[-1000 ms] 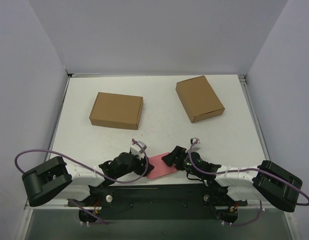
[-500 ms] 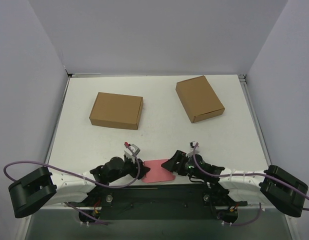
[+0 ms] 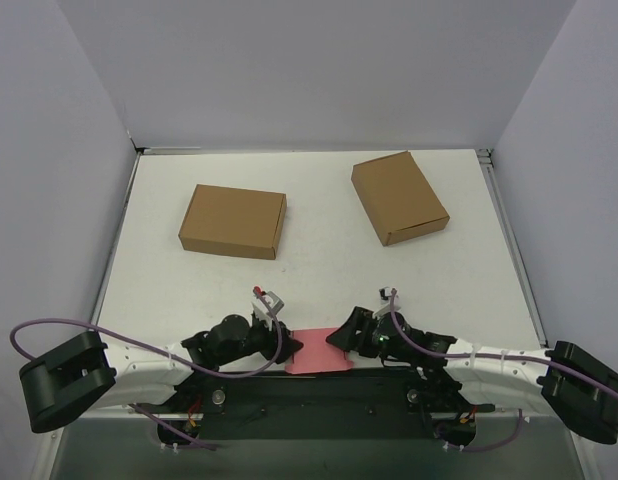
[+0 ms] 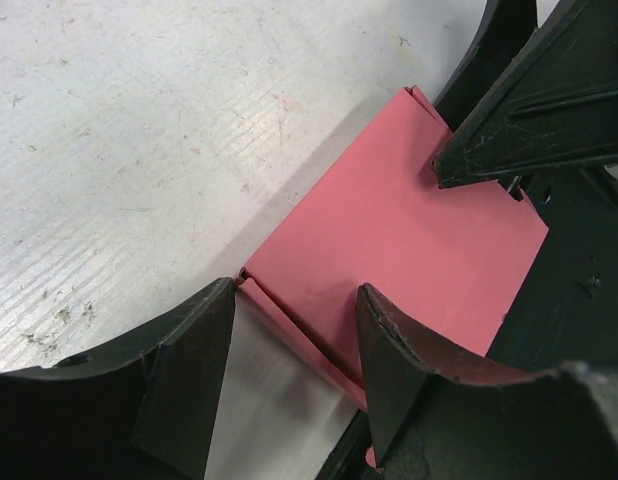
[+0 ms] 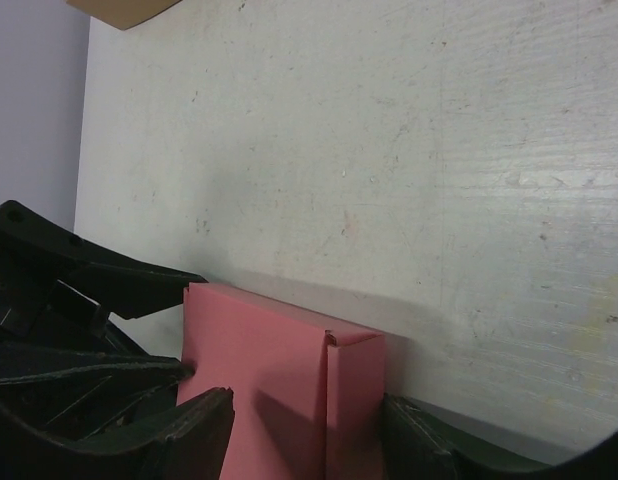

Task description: Fold the paper box

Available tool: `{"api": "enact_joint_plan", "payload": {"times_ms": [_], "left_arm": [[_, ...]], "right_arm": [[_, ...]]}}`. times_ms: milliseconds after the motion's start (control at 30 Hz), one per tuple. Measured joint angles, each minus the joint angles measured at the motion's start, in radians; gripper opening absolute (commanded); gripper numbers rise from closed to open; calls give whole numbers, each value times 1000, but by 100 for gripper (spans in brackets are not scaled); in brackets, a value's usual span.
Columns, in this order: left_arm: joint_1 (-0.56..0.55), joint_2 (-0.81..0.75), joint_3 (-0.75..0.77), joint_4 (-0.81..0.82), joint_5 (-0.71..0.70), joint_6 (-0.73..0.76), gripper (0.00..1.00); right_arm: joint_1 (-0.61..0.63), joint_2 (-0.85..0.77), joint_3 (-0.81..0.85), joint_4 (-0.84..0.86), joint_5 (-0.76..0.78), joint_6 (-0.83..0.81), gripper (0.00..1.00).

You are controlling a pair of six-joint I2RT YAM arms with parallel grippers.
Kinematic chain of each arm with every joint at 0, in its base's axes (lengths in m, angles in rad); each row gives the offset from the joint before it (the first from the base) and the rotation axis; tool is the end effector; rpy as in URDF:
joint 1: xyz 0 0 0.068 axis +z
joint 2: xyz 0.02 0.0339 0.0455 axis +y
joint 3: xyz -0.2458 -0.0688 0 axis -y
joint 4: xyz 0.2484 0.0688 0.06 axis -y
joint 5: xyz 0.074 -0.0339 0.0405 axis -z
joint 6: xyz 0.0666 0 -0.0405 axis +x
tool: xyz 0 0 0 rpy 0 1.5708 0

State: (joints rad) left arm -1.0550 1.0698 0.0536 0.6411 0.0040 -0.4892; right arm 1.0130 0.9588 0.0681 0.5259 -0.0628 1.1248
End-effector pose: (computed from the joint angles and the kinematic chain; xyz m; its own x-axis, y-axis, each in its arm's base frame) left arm 0.1056 -0.1868 0.0980 -0.5692 0.0511 -0.8206 0.6846 0.5823 -0.4385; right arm 0.1091 0.1828 0.1092 -0.8734 0.3012 -0.3828 -0.2083 0.4795 0.8525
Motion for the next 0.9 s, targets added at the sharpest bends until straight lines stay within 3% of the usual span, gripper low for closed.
{"api": "enact_joint_plan", "payload": {"times_ms": [167, 467, 667, 900], "left_arm": [[0, -11, 2, -22, -12, -18, 72], [-3, -218, 68, -222, -72, -85, 96], [18, -354, 93, -375, -82, -170, 97], [53, -476, 94, -550, -35, -315, 97]], "right_arm": [[38, 31, 13, -13, 60, 0, 39], [52, 75, 19, 8, 85, 26, 20], [54, 80, 19, 25, 83, 38, 9], [53, -31, -10, -36, 51, 65, 5]]}}
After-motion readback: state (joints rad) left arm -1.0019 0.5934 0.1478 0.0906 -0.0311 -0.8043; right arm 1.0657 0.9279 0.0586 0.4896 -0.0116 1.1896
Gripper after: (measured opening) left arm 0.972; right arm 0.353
